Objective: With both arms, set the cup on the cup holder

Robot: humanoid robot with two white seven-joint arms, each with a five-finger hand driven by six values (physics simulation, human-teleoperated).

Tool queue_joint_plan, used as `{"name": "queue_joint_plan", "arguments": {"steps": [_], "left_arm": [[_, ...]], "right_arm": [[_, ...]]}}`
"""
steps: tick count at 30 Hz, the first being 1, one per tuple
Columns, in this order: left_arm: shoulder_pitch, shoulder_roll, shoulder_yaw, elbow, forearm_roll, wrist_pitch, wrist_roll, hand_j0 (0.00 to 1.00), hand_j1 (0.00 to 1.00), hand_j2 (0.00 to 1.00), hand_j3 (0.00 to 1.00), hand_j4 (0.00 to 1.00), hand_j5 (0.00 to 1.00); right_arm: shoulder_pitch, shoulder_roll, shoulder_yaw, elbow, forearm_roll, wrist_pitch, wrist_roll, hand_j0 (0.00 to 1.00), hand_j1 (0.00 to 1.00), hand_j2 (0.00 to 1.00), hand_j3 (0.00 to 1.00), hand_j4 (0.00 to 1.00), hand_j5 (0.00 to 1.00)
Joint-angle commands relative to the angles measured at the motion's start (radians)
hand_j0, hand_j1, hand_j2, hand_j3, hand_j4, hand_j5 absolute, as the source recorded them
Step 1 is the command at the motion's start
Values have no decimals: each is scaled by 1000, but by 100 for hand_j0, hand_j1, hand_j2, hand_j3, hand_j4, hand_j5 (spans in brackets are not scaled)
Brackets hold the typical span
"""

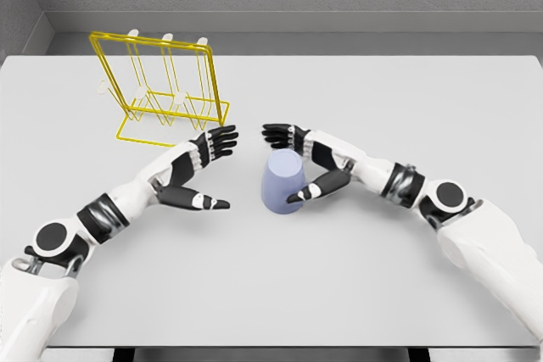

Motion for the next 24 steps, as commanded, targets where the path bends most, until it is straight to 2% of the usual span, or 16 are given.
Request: {"name": "queue_joint_plan", "arguments": {"steps": [1, 7, 8, 10, 11, 12, 14, 15, 16, 20, 24], "left_arm": [[2, -28, -1, -1, -27, -6, 0, 100, 100, 100, 100, 100, 100], [0, -55, -8, 5, -64, -6, 0, 100, 100, 100, 100, 100, 100], [0, -61, -8, 5, -72, -7, 0, 100, 100, 100, 100, 100, 100], [0, -117, -5, 13, -104, -6, 0, 100, 100, 100, 100, 100, 100], [-2, -120, -2, 25, -104, -4, 0, 100, 100, 100, 100, 100, 100], [-5, -137, 1, 38, -104, -4, 0, 100, 100, 100, 100, 100, 100], [-8, -147, 1, 51, -104, -2, 0, 100, 100, 100, 100, 100, 100], [-9, -157, -1, 53, -104, -2, 0, 100, 100, 100, 100, 100, 100], [-9, -161, -4, 53, -104, -2, 0, 100, 100, 100, 100, 100, 100], [-20, -186, -8, 82, -107, -2, 0, 100, 100, 100, 100, 100, 100], [-28, -189, -8, 99, -107, -2, 0, 100, 100, 100, 100, 100, 100]], "right_arm": [[0, -24, 0, -1, 13, 0, 0, 100, 100, 100, 100, 100, 100], [-9, -79, -2, -2, 19, 0, 0, 100, 100, 100, 100, 100, 100], [-14, -107, -5, -2, 19, -1, 0, 100, 100, 100, 100, 100, 100], [-20, -141, -22, -4, 20, -10, 0, 100, 100, 100, 100, 100, 100], [-20, -165, -36, -2, 19, -47, 0, 100, 100, 100, 100, 100, 100], [-20, -197, -59, -1, 17, -55, 0, 100, 100, 100, 100, 100, 100], [-20, -253, -160, -2, 16, -56, 0, 100, 100, 100, 100, 100, 100], [-44, -270, -184, -1, 16, -56, 0, 100, 100, 100, 100, 100, 100], [-55, -280, -189, -1, 16, -56, 0, 100, 100, 100, 100, 100, 100], [-81, -408, -189, -10, 16, -72, 0, 100, 100, 100, 100, 100, 100], [-104, -457, -174, -6, 17, -72, 0, 100, 100, 100, 100, 100, 100]]}}
